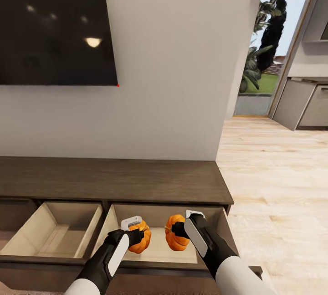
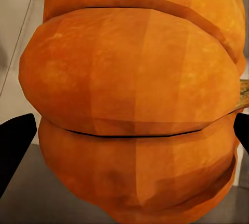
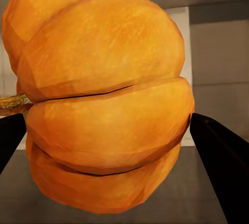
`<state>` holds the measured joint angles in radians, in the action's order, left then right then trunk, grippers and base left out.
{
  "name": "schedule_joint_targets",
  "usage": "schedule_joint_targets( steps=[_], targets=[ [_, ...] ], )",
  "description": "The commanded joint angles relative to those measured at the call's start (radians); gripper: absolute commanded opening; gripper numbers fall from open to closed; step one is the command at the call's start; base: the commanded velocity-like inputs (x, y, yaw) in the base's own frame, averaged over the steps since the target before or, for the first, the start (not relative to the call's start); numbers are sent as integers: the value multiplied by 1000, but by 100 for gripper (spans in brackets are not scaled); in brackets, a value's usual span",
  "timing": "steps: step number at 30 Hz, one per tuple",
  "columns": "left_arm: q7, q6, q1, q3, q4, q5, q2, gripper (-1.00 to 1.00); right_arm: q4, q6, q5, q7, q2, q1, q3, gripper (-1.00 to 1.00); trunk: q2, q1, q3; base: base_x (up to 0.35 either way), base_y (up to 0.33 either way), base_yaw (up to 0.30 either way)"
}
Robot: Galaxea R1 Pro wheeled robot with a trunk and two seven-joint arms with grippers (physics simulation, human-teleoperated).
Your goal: Place each of the two pumpkins and all three candles from the living room inside a cabinet in the living room (use any cabinet), then make sure every cabinet is closed, and position the cauldron so it is next to a table in the living room.
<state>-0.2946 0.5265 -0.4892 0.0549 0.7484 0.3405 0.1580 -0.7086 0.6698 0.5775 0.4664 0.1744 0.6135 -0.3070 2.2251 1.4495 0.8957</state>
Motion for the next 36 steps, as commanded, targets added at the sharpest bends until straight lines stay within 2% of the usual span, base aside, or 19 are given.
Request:
schedule_joint_targets(
  steps=[1, 16, 36],
  targets=[
    [-3, 0, 0, 0, 0, -1, 0, -100, 0, -1, 1, -2, 0, 0, 0, -100, 7, 4, 3, 0, 0, 0],
    [-3, 0, 0, 0, 0, 0, 0, -100, 0, -2, 1, -2, 0, 0, -1, -100, 7, 4, 3, 83, 0, 0],
    [-2, 37, 0, -1, 31, 0, 0, -100, 43, -4, -2, 1, 0, 15, -2, -100, 147, 81, 66, 2, 0, 0]
  ],
)
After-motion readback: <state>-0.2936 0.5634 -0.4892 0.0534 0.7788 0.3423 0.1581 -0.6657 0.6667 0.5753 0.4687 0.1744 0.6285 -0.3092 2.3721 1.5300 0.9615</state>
